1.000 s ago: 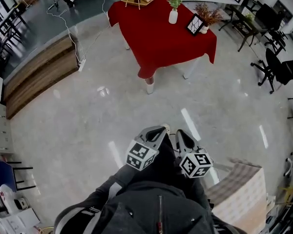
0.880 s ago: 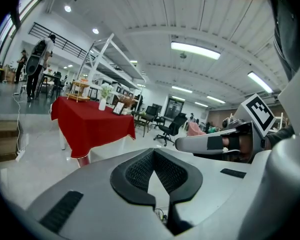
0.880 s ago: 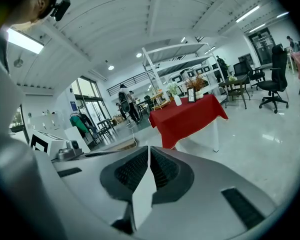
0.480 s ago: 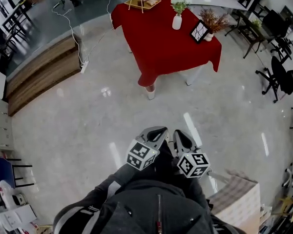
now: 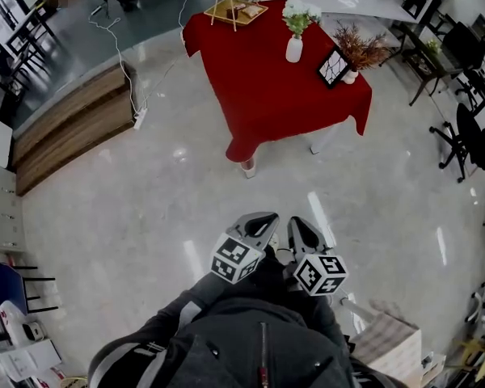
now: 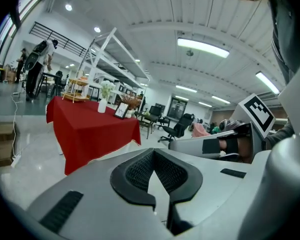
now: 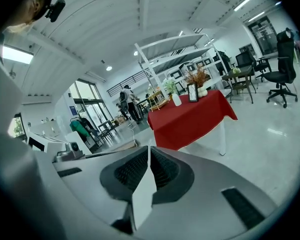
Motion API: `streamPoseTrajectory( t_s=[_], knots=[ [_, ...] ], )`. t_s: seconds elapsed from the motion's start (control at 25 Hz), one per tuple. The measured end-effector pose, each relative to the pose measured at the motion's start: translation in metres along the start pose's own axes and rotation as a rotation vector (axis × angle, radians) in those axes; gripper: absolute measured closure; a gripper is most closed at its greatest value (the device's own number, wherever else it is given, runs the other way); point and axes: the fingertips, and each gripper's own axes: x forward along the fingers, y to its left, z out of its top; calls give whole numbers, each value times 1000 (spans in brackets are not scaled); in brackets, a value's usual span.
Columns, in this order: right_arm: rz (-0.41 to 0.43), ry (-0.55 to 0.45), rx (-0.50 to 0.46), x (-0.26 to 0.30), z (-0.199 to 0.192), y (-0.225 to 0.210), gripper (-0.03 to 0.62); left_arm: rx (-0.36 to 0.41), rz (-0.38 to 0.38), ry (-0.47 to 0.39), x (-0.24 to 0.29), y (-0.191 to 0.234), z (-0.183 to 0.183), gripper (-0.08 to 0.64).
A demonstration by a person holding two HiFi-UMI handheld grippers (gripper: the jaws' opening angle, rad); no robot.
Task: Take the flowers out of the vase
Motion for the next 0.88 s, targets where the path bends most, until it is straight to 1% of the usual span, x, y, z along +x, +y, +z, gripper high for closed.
streamPoseTrajectory(
  t_s=[0.16, 0.4, 0.68, 0.88],
  knots=[
    [-8, 8, 6, 16, 14, -17, 574, -3, 8, 1, 21, 12, 11, 551],
    [19, -6, -5, 36, 40, -37, 574, 14, 14, -11, 54, 23, 30, 551],
    [51, 5, -26, 60, 58, -64, 574, 0, 44, -20, 87, 39, 35, 551],
    [78, 17, -41, 75, 67, -74, 574, -11, 67, -35, 102, 48, 42, 551]
  ],
)
